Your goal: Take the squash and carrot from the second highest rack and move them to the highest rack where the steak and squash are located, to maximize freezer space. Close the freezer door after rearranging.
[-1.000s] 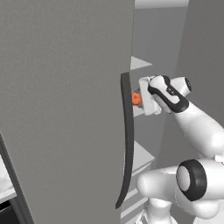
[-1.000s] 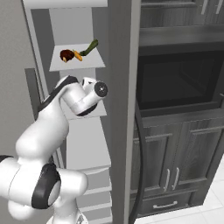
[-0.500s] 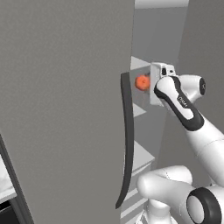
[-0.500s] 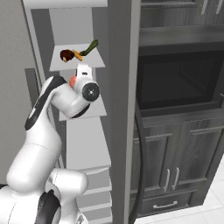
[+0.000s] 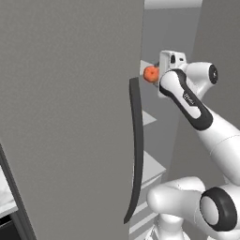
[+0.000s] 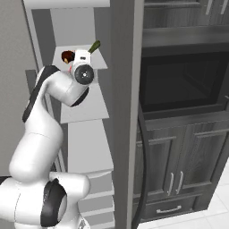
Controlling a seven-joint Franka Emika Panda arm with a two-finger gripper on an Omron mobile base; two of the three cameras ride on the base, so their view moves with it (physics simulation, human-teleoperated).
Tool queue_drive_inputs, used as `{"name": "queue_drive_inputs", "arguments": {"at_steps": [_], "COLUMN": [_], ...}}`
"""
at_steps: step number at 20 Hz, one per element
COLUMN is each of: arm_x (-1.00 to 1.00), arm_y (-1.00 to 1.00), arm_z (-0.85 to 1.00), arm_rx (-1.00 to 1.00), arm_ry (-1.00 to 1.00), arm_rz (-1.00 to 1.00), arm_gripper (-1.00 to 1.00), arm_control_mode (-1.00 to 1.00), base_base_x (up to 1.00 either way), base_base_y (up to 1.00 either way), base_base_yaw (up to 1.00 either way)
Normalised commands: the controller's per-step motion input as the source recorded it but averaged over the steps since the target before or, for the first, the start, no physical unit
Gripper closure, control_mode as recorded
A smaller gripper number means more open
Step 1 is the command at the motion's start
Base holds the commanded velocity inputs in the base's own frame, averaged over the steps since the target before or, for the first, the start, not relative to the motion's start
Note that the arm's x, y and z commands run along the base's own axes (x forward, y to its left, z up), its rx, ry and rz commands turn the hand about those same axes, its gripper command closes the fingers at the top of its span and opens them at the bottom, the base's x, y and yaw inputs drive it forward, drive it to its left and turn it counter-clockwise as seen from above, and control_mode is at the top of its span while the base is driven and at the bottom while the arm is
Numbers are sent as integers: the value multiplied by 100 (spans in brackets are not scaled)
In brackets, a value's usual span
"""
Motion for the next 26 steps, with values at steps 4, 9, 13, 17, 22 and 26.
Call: {"name": "queue_drive_inputs", "arguments": {"at_steps": [4,9,13,17,22,26], "arm_x": [42,46,50,53,53,47], "arm_y": [-10,-14,-1,0,0,11], "arm_z": [27,2,0,-3,-8,-13], "arm_rx": [0,0,0,0,0,0], "arm_ry": [18,2,0,0,2,12], "arm_rz": [0,0,-3,-9,-8,-5], "arm_gripper": [100,100,100,100,100,100], "arm_control_mode": [-100,-100,-100,-100,-100,-100], "base_base_x": [0,0,0,0,0,0], "base_base_y": [0,0,0,0,0,0], "base_base_yaw": [0,0,0,0,0,0]}}
